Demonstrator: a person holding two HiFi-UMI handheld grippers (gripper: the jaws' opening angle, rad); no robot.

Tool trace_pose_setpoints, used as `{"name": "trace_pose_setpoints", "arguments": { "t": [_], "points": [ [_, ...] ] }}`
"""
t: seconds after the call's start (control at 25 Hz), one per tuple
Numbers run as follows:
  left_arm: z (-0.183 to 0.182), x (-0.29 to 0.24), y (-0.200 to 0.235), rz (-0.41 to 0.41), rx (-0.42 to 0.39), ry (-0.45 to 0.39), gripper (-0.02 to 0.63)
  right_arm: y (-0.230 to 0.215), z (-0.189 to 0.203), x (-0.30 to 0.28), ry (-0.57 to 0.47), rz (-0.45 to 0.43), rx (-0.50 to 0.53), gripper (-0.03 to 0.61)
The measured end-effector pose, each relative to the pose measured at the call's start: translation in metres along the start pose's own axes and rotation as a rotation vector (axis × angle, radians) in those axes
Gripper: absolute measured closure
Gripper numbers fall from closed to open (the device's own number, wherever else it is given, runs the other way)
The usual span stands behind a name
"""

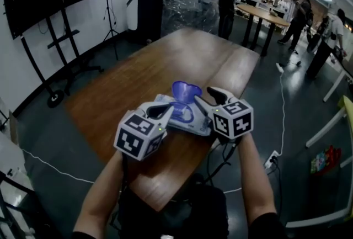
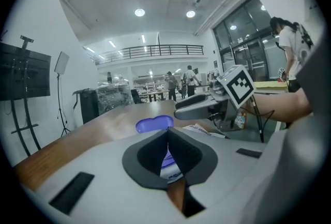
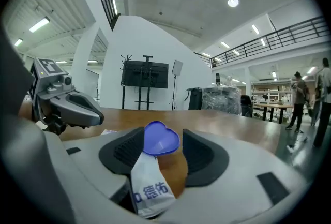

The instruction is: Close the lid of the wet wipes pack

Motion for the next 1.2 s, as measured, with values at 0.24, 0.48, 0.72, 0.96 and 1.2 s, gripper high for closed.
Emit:
{"name": "trace_pose_setpoints", "arguments": {
  "t": [0.24,0.48,0.72,0.96,1.2],
  "points": [
    [0.007,-0.013,0.011,0.036,-0.038,0.065,0.606,-0.022,-0.002,-0.033,0.141,-0.107,-0.021,0.336],
    [0.013,-0.023,0.026,0.048,-0.076,0.12,0.606,-0.031,-0.006,-0.052,0.193,-0.201,-0.048,0.336],
    [0.018,-0.035,0.028,0.059,-0.121,0.174,0.609,-0.019,-0.009,-0.046,0.166,-0.28,0.0,0.337],
    [0.021,-0.033,0.025,0.066,-0.118,0.178,0.609,-0.004,-0.018,-0.02,0.109,-0.305,0.055,0.337],
    [0.018,-0.018,0.031,0.063,-0.081,0.127,0.609,0.024,-0.021,0.007,0.065,-0.407,0.07,0.376]
  ]
}}
Point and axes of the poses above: the fingertips, and each gripper's own axes: x backward along the fingers, y to its left, z out of its underside, the point moved 6 cm from there along x, backward along the fingers, and after that the axes turned 15 degrees about y, right-handed, at the moved point
